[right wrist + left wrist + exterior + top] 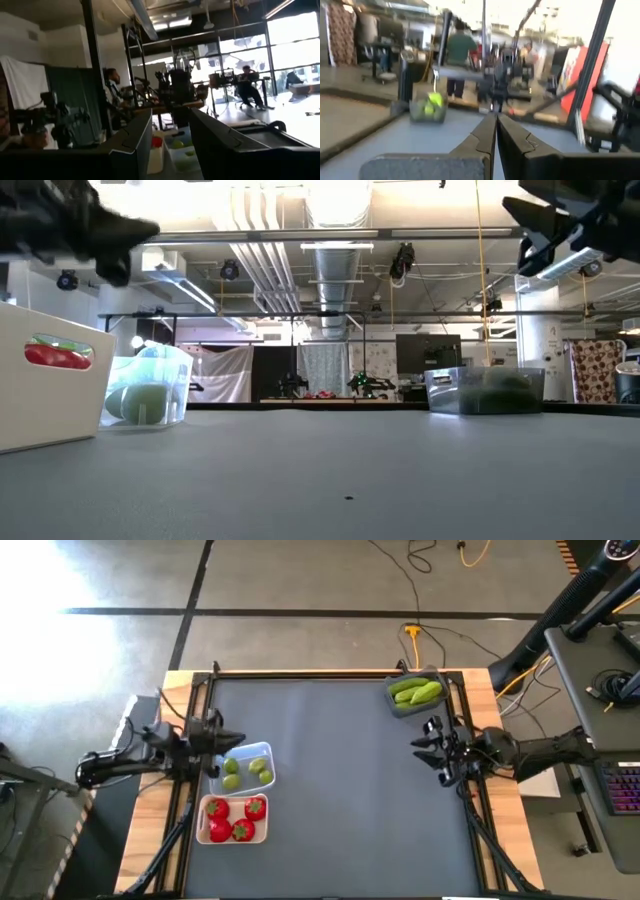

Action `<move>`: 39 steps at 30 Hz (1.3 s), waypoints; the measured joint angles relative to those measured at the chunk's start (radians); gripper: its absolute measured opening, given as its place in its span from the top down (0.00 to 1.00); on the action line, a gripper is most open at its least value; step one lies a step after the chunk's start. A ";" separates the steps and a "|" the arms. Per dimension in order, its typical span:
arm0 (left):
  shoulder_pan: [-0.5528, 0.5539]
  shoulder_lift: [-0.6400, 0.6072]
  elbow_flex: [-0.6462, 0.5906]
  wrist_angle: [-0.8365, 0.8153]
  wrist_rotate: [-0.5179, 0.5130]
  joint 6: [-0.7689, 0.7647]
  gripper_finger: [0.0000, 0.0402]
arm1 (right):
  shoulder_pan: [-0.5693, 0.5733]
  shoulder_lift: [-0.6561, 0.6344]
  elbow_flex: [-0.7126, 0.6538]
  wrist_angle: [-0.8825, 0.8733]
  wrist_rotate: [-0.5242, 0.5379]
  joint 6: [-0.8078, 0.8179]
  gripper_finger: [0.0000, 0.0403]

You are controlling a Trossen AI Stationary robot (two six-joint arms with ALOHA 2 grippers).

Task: Sort produce into baskets
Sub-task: Return to Home Position

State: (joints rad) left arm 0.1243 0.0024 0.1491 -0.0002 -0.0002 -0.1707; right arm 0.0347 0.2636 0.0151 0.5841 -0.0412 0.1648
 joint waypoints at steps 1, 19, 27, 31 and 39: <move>-0.006 0.000 -0.019 0.004 -0.002 0.002 1.00 | 0.000 0.000 0.000 -0.002 -0.001 0.004 0.69; -0.046 0.033 -0.133 0.005 0.010 0.002 1.00 | -0.016 -0.260 -0.002 -0.555 0.168 -0.020 0.72; -0.046 0.105 -0.116 -0.002 0.010 0.001 1.00 | -0.016 -0.173 -0.001 -0.550 0.170 0.000 0.70; -0.046 0.121 -0.112 0.002 0.010 0.001 1.00 | -0.016 -0.146 -0.001 -0.550 0.172 0.000 0.71; -0.046 0.134 -0.112 0.004 0.010 0.001 1.00 | -0.016 -0.119 -0.001 -0.550 0.172 0.000 0.73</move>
State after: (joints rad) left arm 0.0783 0.1368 0.0368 0.0041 0.0093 -0.1696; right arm 0.0189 0.1451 0.0139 0.0344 0.1307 0.1646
